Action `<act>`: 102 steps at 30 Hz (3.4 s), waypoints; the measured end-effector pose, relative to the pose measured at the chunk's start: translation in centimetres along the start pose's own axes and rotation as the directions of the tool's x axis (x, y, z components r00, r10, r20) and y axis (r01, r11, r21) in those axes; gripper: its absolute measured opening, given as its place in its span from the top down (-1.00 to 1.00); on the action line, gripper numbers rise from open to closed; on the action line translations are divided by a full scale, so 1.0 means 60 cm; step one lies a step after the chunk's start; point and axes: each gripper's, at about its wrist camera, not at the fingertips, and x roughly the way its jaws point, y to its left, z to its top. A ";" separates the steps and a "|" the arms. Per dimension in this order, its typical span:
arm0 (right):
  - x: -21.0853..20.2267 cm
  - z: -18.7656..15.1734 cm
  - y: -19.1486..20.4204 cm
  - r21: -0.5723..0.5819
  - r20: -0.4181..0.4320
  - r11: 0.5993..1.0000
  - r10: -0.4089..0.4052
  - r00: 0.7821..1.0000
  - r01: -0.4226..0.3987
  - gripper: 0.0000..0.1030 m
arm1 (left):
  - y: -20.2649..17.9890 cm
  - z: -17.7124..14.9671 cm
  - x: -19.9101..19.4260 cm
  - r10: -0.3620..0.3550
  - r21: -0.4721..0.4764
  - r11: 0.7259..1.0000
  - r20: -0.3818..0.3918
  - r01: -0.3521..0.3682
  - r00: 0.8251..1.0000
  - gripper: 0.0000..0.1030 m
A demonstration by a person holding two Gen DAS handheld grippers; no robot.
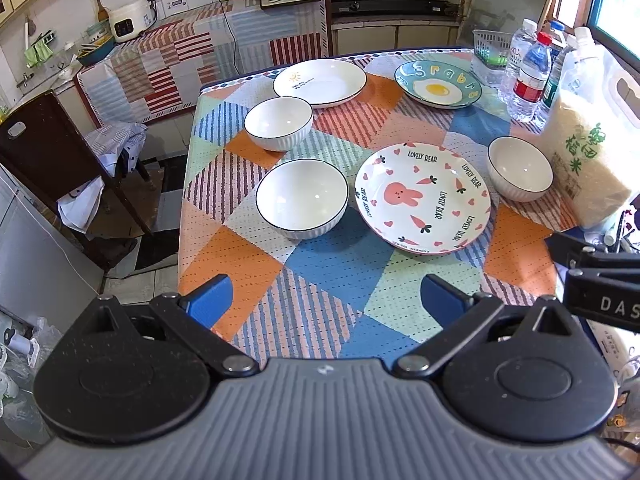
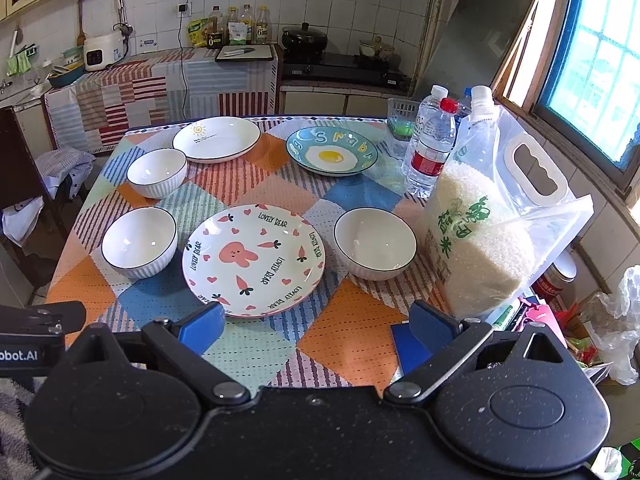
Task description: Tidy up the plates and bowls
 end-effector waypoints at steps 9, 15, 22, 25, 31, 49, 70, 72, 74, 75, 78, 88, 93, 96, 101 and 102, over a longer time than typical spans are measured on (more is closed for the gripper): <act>0.000 -0.001 0.006 -0.013 0.013 1.000 0.007 1.000 -0.007 -0.95 | 0.010 0.001 0.001 0.000 -0.040 0.999 -0.008 -0.001 1.000 -0.94; -0.004 -0.004 0.013 -0.037 0.040 0.999 -0.006 0.999 0.007 -0.95 | 0.017 0.000 0.000 0.007 -0.077 0.997 0.017 -0.005 1.000 -1.00; -0.002 -0.004 0.010 -0.014 0.042 1.000 0.008 0.999 -0.007 -0.95 | 0.016 0.001 0.002 0.001 -0.072 0.997 0.027 0.001 1.000 -1.00; -0.001 -0.006 0.011 -0.017 0.040 1.000 0.004 0.999 -0.004 -0.95 | 0.014 0.000 0.000 -0.010 -0.067 0.998 0.034 0.012 0.999 -1.00; 0.000 -0.006 0.011 -0.022 0.042 1.000 0.000 0.999 0.001 -0.95 | 0.010 -0.001 -0.003 -0.018 -0.060 0.998 0.041 0.020 0.999 -1.00; 0.034 -0.028 -0.023 0.090 0.244 0.993 0.057 0.968 -0.081 -0.95 | 0.019 0.009 0.014 -0.004 -0.085 0.996 0.059 0.009 0.998 -0.95; 0.295 -0.067 -0.067 0.286 0.136 0.908 0.277 0.951 -0.305 -0.75 | -0.045 0.018 0.292 -0.194 -0.188 0.968 -0.147 0.165 0.970 -0.93; 0.306 -0.068 -0.067 0.287 0.132 0.905 0.286 0.949 -0.312 -0.73 | -0.049 0.021 0.303 -0.219 -0.204 0.961 -0.142 0.188 0.965 -0.92; 0.318 -0.067 -0.070 0.291 0.130 0.903 0.290 0.948 -0.316 -0.66 | -0.051 0.027 0.310 -0.228 -0.211 0.957 -0.125 0.199 0.966 -0.92; 0.323 -0.066 -0.070 0.292 0.127 0.903 0.290 0.948 -0.315 -0.64 | -0.053 0.029 0.314 -0.230 -0.212 0.956 -0.117 0.202 0.966 -0.88; 0.340 -0.062 -0.073 0.286 0.121 0.907 0.286 0.951 -0.309 -0.51 | -0.059 0.037 0.329 -0.245 -0.203 0.954 -0.097 0.222 0.965 -0.77; 0.384 -0.052 -0.083 0.268 0.091 0.917 0.280 0.956 -0.294 0.67 | -0.066 0.038 0.375 -0.285 -0.171 0.949 -0.112 0.264 0.952 0.12; 0.391 -0.053 -0.090 0.276 0.092 0.905 0.310 0.946 -0.324 0.66 | -0.055 0.038 0.396 -0.292 -0.203 0.943 -0.135 0.262 0.947 0.40; 0.407 -0.056 -0.094 0.320 0.089 0.872 0.360 0.928 -0.369 0.57 | -0.053 0.038 0.398 -0.282 -0.214 0.943 -0.112 0.254 0.953 0.40; 0.408 -0.060 -0.087 0.283 0.112 0.879 0.366 0.924 -0.382 0.59 | -0.064 0.030 0.391 -0.239 -0.170 0.959 -0.070 0.225 0.968 0.42; 0.406 -0.063 -0.087 0.275 0.118 0.881 0.366 0.923 -0.385 0.59 | -0.064 0.033 0.392 -0.238 -0.167 0.960 -0.076 0.223 0.968 0.42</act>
